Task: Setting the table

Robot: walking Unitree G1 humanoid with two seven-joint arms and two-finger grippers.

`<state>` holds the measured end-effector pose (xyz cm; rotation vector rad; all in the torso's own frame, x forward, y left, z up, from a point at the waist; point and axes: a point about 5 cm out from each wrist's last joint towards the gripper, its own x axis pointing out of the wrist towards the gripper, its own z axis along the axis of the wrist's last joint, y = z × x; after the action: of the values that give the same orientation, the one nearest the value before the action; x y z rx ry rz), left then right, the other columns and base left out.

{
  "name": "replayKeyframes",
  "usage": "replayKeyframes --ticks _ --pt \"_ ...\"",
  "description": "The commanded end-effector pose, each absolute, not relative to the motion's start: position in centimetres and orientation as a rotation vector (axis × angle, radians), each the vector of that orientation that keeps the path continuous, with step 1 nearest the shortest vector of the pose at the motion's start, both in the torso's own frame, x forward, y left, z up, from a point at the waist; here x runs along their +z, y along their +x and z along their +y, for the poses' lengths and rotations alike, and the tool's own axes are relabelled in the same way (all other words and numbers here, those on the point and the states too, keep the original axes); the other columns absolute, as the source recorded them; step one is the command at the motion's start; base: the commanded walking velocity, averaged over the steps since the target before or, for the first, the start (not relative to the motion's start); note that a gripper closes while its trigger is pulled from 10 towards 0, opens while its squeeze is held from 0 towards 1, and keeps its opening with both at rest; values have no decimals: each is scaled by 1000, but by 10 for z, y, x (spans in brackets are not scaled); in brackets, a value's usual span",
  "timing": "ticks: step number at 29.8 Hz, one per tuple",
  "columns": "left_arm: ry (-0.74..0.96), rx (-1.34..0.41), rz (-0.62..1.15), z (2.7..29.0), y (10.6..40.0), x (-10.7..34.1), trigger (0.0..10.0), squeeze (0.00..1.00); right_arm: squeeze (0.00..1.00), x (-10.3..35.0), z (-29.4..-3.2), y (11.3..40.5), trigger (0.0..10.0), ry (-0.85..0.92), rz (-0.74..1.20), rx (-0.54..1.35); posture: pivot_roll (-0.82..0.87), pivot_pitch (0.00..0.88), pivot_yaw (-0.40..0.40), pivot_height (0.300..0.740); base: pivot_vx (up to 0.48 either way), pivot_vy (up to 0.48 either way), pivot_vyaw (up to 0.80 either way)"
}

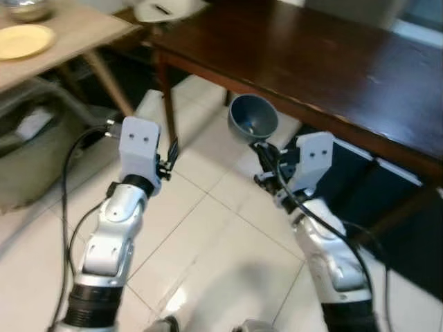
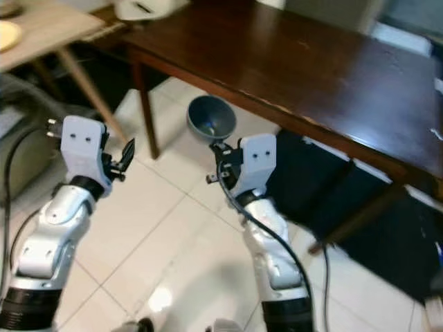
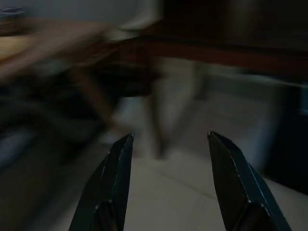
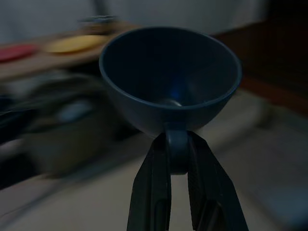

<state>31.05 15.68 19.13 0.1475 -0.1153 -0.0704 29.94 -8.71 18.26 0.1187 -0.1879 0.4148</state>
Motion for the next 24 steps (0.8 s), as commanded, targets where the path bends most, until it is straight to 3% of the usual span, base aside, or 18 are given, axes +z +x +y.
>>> replayKeyframes --ticks 1,24 --pt "151 -95 -110 149 309 188 10000 165 0 181 -97 299 10000 107 -190 387 -132 66 19 740 480 0 763" --pt "162 -94 -129 149 310 191 10000 200 0 202 -120 312 10000 136 -277 324 -116 52 23 740 480 0 739"
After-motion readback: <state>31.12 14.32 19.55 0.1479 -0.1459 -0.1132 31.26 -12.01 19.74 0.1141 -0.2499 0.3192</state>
